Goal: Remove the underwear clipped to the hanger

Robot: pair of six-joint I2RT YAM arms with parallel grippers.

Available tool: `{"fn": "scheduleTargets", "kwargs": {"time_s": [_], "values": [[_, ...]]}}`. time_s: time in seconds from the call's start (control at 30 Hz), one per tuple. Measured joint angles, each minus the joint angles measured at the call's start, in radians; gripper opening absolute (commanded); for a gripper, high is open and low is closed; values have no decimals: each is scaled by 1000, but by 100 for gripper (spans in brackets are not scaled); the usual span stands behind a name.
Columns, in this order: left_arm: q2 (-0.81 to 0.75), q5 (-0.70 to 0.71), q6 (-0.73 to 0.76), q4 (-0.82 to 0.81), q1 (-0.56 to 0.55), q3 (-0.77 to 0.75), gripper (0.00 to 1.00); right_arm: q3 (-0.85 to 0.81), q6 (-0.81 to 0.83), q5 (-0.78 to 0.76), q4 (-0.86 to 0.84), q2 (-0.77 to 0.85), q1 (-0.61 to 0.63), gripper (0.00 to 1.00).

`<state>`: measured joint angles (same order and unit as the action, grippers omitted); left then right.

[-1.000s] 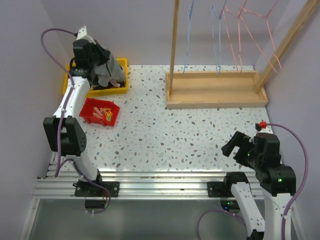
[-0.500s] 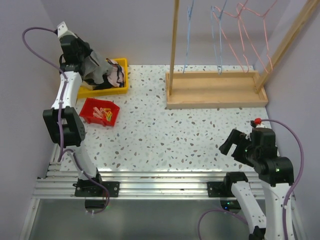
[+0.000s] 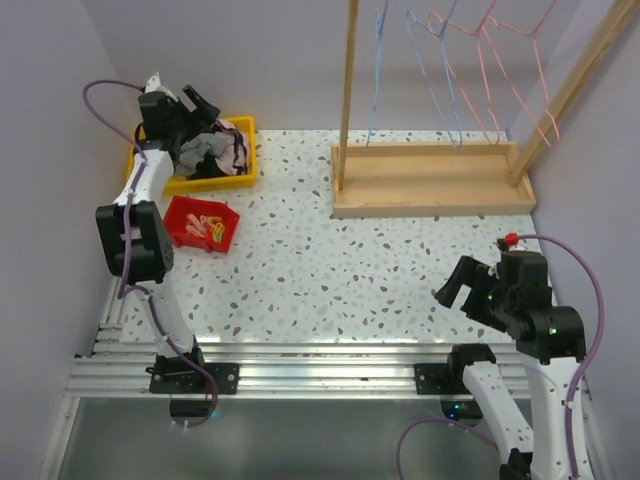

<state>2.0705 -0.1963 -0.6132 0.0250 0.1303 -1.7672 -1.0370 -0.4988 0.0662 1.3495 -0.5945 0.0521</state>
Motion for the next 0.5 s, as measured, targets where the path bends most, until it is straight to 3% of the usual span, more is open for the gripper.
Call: {"fn": "scheduleTargets", "kwargs": {"time_s": [0.2,0.5], "values": [[-246,-195,-83,-27,0,99,100,-4,1,21,-13,11,0,99],[-855,-508,-297,-274,0,587,100,-80,5,32,-13,19,0,99]]}}
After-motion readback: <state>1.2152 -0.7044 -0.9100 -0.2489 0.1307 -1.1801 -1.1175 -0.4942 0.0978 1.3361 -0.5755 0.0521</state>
